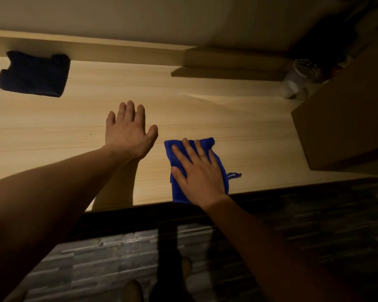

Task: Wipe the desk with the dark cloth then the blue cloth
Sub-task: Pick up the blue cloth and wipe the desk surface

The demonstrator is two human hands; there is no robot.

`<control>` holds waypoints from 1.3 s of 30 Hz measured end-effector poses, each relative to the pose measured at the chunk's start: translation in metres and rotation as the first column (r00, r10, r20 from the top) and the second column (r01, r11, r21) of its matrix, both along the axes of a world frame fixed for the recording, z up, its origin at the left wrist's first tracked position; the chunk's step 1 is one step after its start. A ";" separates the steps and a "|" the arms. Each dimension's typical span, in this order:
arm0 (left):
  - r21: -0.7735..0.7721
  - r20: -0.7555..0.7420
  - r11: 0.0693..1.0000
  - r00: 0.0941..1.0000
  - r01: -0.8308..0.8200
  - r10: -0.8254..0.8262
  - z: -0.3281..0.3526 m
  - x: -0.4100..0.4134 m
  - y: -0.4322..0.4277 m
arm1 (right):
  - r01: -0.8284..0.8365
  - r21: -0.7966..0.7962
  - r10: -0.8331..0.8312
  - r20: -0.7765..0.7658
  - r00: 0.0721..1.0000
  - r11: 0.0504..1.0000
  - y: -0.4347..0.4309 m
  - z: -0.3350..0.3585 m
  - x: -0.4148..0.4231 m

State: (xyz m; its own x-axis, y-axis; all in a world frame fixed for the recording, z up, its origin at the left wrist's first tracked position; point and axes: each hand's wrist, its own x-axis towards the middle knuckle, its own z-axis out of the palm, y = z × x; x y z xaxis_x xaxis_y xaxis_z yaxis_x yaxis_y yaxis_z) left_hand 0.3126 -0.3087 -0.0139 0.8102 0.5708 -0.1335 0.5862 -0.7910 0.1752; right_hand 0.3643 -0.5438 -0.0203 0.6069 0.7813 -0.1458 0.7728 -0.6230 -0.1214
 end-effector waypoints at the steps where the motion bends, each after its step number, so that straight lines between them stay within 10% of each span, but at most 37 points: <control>1: -0.005 -0.008 1.000 1.000 -0.004 0.004 0.002 0.002 0.001 | 0.008 -0.005 -0.008 -0.004 1.000 1.000 -0.003 0.000 -0.004; 14: -0.108 0.070 0.993 0.997 0.037 -0.029 -0.004 0.021 -0.041 | 0.252 0.443 -0.163 -0.229 0.960 0.860 -0.043 0.024 -0.008; 27: -0.078 0.034 0.997 0.999 0.018 -0.016 -0.008 0.027 -0.042 | 0.063 0.218 -0.070 0.027 0.997 0.974 0.110 0.020 0.242; 39: -0.070 0.015 0.998 1.000 0.001 0.000 -0.007 0.027 -0.042 | 0.046 -0.040 -0.045 0.021 0.999 0.998 0.132 0.005 0.265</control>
State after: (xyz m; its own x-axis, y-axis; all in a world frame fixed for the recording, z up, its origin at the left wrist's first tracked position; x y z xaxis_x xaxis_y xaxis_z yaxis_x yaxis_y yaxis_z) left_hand 0.3399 -0.3509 -0.0214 0.8129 0.5597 -0.1608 0.5823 -0.7770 0.2391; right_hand 0.6298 -0.4119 -0.0151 0.6446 0.7467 -0.1642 0.7457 -0.6614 -0.0805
